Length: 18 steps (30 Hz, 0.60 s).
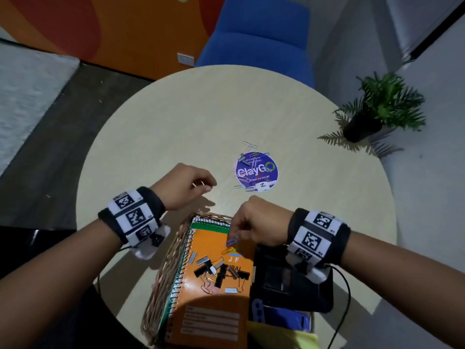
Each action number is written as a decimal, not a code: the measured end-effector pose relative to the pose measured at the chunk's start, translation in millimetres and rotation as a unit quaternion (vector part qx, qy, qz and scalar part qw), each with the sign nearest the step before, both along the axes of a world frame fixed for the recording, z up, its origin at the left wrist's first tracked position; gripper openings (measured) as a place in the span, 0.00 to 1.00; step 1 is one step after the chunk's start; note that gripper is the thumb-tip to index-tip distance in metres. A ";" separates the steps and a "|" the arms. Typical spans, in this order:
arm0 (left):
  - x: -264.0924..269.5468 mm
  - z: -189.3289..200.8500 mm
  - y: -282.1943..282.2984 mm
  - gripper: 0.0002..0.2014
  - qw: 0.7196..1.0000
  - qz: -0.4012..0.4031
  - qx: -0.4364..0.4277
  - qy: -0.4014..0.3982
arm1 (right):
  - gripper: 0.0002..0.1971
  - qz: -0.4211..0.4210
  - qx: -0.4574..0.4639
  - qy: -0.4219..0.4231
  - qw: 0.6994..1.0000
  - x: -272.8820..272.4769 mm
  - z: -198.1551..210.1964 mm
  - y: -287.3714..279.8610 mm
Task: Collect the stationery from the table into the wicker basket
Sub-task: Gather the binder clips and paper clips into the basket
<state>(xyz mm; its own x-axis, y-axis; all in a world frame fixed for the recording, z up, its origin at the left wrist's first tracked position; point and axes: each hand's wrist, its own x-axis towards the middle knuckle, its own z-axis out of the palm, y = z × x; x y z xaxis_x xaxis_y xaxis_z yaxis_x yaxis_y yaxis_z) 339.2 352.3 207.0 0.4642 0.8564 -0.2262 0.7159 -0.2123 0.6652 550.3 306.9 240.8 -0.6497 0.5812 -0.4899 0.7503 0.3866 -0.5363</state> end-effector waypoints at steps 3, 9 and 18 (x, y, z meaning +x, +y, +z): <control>16.1 -15.8 33.7 0.08 0.995 -0.031 0.066 0.063 | 0.10 0.034 0.004 -0.023 0.999 -2.5 0.1 -2.6; 59.9 -58.3 60.9 0.08 0.978 -0.116 0.030 0.169 | 0.10 -0.155 0.067 -0.047 0.984 39.9 -24.6 57.6; 102.0 -94.3 78.7 0.08 0.969 -0.129 -0.004 0.211 | 0.10 -0.172 0.097 -0.171 0.965 38.1 -92.5 90.7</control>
